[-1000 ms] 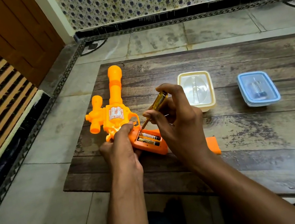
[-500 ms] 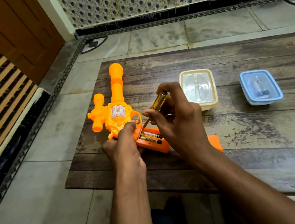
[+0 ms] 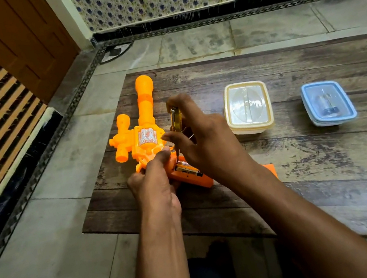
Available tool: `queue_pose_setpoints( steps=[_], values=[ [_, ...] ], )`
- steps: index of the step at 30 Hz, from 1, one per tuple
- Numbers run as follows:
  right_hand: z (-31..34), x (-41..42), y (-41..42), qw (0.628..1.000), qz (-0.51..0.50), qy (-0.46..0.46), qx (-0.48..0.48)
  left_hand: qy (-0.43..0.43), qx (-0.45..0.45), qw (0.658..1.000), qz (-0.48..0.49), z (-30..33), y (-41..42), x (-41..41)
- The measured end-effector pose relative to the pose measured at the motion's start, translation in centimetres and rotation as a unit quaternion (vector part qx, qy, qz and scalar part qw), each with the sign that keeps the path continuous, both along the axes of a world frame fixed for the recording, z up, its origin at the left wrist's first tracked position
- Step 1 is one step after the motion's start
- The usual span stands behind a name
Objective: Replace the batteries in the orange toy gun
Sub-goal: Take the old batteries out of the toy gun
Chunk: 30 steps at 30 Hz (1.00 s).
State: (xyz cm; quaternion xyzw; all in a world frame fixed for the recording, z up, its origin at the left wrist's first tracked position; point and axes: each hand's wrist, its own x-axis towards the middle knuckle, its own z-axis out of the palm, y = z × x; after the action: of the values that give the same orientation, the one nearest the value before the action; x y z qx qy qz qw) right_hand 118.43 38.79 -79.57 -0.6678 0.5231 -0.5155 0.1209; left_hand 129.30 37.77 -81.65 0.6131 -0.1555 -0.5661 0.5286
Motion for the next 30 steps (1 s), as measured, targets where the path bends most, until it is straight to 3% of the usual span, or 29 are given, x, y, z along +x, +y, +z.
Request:
queue_pose_setpoints(
  steps=[12, 17, 23, 30],
  values=[
    [1.4, 0.0, -0.1, 0.995, 0.029, 0.077, 0.053, -0.002, -0.006, 1.0, 0.006, 0.2, 0.2, -0.4],
    [0.0, -1.1, -0.7, 0.996, -0.005, -0.052, 0.068, -0.003, -0.022, 1.0, -0.008, -0.2, 0.2, -0.3],
    [-2.7, -1.3, 0.6, 0.967, -0.091, -0.225, 0.08, 0.016, -0.026, 0.999, -0.022, -0.4, -0.4, 0.1],
    [-3.4, -0.8, 1.7, 0.951, -0.117, -0.274, 0.086, 0.015, -0.021, 0.999, -0.024, -0.7, -0.6, 0.2]
  ],
)
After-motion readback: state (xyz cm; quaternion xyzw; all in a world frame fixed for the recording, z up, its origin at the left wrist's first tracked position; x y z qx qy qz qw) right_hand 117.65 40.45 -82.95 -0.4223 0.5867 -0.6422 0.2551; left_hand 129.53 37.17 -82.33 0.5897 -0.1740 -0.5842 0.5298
